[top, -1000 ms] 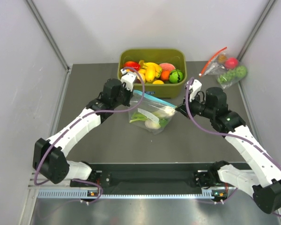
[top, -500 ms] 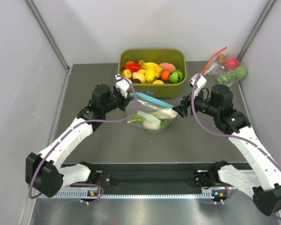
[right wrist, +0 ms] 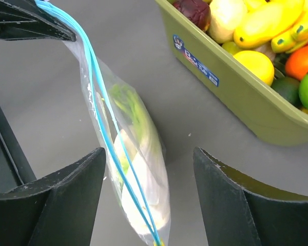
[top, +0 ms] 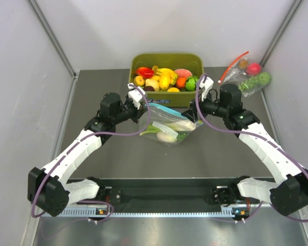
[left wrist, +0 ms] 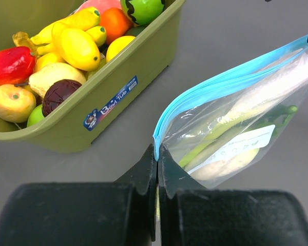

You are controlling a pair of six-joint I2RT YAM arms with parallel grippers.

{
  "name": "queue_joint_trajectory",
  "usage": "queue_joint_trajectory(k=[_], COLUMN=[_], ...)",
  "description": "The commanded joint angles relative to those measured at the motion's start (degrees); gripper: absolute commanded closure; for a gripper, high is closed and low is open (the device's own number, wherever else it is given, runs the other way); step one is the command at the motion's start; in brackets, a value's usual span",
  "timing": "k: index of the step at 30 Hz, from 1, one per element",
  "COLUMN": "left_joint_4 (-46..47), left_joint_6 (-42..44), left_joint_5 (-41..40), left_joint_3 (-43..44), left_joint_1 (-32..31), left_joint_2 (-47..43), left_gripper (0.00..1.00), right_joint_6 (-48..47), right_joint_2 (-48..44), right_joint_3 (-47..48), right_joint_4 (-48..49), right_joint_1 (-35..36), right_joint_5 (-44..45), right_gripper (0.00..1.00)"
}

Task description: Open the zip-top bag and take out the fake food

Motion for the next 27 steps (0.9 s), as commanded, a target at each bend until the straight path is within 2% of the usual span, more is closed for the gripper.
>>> queue_joint_trajectory(k=[1,21,27], left_joint_4=[3.8,3.4,3.2], left_joint_6=[0.9,1.3,1.3], left_joint_5=[1.5,2.4,2.6], left_joint_3=[-0.3,0.1,0.1], left_joint_1=[0.1,-0.4,-1.5], left_joint_2=[-1.7,-1.1,-0.4], left_gripper=[1.0,1.0,1.0], right_joint_6=[-1.3,-2.0,-2.3], right_joint_2=[0.1,8.8,12.0], right_joint_3=[1.7,3.0,5.0], right_joint_4=[5.0,8.2,7.7], right_joint_1=[-0.5,0.8,1.7], right_joint_5=[-3.5,-10.8,-12.1], right_gripper=[0.32,0.35,0.43])
